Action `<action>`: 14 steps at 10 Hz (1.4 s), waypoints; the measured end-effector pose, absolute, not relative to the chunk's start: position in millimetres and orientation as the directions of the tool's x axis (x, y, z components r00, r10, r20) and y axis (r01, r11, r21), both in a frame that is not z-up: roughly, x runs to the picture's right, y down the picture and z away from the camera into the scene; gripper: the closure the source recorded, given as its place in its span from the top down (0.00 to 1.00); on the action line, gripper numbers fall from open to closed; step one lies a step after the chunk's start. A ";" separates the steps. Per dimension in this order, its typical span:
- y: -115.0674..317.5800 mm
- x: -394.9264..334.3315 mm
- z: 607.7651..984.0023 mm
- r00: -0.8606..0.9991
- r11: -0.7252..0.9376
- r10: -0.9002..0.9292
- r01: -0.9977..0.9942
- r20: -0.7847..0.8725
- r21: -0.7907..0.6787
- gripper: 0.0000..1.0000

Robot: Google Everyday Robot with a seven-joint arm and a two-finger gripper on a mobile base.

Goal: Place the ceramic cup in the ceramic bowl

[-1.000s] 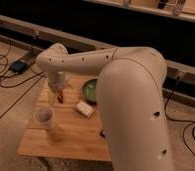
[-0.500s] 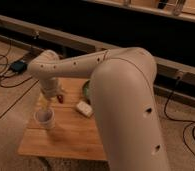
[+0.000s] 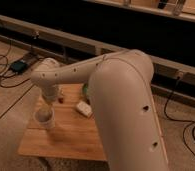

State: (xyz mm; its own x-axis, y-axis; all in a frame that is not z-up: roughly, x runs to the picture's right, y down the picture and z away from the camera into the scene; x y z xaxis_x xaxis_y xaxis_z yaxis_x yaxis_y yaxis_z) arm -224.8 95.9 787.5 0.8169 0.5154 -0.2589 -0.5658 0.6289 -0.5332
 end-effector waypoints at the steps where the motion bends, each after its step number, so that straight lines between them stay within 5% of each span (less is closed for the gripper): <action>1: 102.4 -224.2 791.7 0.821 0.632 0.511 -0.559 -0.253 -0.537 0.80; 5: 120.1 -232.4 802.6 0.841 0.647 0.487 -0.530 -0.238 -0.549 0.78; 12: 127.1 -246.1 800.1 0.864 0.641 0.432 -0.496 -0.259 -0.586 0.10; 14: 111.0 -241.8 790.4 0.851 0.594 0.443 -0.513 -0.281 -0.620 0.00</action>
State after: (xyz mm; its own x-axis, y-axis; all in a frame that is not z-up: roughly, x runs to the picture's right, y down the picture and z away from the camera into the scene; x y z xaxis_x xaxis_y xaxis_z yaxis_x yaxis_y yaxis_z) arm -241.8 111.0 790.4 0.8514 0.4432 -0.2807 -0.5134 0.5938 -0.6195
